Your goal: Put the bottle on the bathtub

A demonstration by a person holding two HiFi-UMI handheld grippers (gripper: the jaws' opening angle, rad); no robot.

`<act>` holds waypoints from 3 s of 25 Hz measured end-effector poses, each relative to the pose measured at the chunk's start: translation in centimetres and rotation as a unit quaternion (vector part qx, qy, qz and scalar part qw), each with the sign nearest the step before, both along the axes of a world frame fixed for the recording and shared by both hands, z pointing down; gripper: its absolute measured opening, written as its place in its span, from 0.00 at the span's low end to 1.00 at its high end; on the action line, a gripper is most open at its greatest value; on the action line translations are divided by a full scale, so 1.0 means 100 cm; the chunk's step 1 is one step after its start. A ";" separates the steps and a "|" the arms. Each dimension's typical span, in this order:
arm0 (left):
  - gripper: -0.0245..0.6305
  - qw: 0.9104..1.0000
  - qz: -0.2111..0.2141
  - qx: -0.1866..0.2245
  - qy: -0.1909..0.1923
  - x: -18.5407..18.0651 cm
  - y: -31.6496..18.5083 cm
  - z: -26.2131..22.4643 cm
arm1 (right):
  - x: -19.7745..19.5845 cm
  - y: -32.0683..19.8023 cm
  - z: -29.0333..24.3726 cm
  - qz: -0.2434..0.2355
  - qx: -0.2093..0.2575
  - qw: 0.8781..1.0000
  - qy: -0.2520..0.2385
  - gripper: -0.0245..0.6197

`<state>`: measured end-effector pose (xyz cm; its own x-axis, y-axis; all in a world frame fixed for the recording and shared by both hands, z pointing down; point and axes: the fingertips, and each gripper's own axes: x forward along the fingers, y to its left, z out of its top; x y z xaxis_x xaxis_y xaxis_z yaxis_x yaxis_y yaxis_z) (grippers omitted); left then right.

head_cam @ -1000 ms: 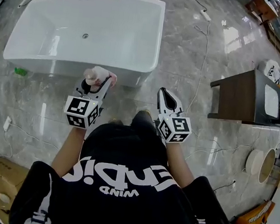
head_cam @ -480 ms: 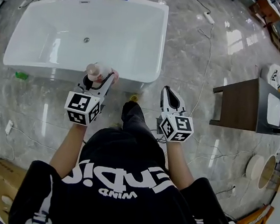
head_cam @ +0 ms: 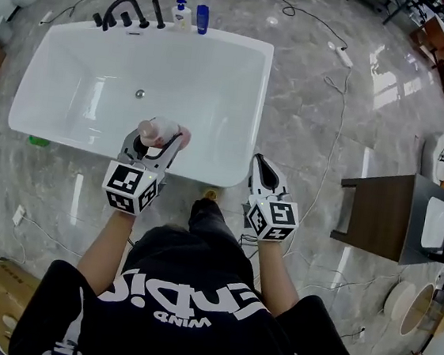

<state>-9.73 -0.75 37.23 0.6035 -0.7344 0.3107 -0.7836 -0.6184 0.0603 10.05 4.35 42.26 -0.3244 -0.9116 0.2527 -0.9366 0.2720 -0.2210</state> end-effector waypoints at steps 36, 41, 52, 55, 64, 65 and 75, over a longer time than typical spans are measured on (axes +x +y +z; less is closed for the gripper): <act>0.39 0.998 0.051 -0.023 -0.017 0.067 -0.351 0.140 | 0.002 -0.317 0.110 -0.024 -0.020 0.999 0.022 0.08; 0.39 0.998 0.047 -0.026 -0.013 0.080 -0.400 0.180 | 0.006 -0.354 0.145 -0.021 -0.029 0.999 0.023 0.08; 0.39 0.999 0.022 -0.035 -0.015 0.100 -0.499 0.247 | 0.016 -0.431 0.184 -0.017 -0.021 0.999 0.020 0.08; 0.39 0.999 0.022 -0.026 -0.033 0.110 -0.522 0.258 | 0.027 -0.449 0.191 -0.005 -0.028 0.999 0.018 0.08; 0.39 0.997 0.040 -0.021 -0.065 0.149 -0.579 0.284 | 0.023 -0.476 0.222 -0.020 -0.042 0.999 0.023 0.08; 0.39 0.997 0.039 -0.022 -0.069 0.152 -0.584 0.288 | 0.022 -0.476 0.225 -0.020 -0.043 0.999 0.020 0.08; 0.39 0.997 0.019 -0.037 -0.062 0.162 -0.600 0.303 | 0.025 -0.457 0.247 -0.010 -0.051 0.999 0.004 0.08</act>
